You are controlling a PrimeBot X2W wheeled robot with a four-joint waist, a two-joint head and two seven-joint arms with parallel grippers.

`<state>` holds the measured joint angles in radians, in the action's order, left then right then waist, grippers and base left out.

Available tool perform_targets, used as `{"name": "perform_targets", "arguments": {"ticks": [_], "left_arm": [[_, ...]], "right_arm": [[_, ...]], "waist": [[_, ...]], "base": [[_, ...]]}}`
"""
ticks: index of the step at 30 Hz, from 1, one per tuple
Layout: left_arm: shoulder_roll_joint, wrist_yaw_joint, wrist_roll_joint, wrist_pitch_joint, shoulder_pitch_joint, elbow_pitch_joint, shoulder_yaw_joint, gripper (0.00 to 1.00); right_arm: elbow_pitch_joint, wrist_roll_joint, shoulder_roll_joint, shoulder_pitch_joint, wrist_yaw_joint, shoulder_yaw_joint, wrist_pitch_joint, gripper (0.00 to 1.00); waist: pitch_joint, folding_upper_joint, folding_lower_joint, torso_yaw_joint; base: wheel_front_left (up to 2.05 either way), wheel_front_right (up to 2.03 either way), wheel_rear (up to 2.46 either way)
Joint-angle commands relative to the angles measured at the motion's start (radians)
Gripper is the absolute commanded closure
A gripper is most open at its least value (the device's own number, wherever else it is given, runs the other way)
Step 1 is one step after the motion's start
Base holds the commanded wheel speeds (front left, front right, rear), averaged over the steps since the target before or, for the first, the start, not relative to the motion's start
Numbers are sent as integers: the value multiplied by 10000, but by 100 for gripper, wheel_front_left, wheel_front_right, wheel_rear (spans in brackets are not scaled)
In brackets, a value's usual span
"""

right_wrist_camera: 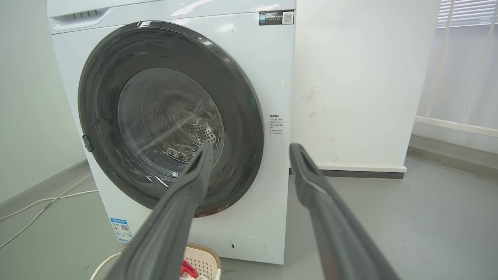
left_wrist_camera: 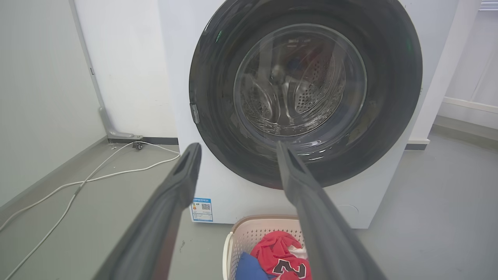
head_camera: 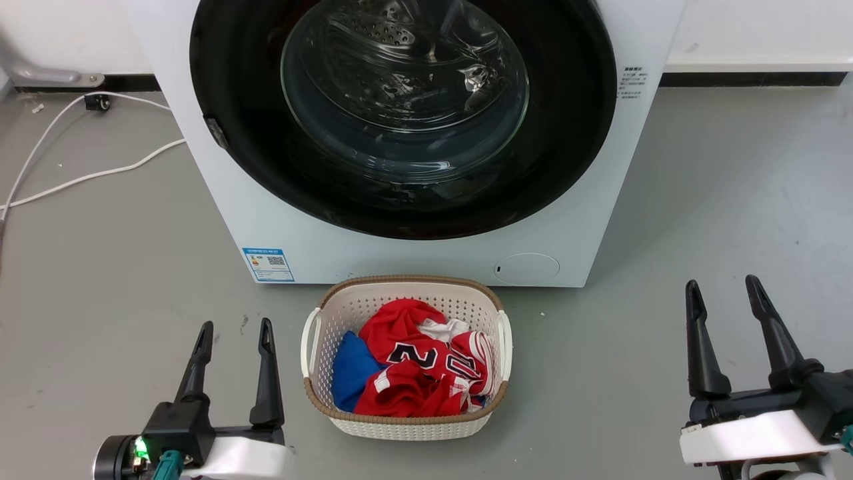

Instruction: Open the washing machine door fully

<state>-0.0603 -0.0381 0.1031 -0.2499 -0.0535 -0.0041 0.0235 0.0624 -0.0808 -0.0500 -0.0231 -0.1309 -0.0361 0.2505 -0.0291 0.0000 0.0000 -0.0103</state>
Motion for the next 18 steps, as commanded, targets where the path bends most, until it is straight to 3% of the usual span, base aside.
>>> {"name": "perform_targets", "arguments": {"ticks": [1,18], "left_arm": [[13,45,-196,-89,-90,0,-28,0],[105,181,-454,-158,-168,271,-149,0]], "right_arm": [[5,148,-5,-31,3,-10,82,0],[-564,-403,-4,-165,3,54,150,0]], "waist": [[-11,0,0,2],[-14,0,0,13]], "base": [[0,0,0],[0,0,0]]}}
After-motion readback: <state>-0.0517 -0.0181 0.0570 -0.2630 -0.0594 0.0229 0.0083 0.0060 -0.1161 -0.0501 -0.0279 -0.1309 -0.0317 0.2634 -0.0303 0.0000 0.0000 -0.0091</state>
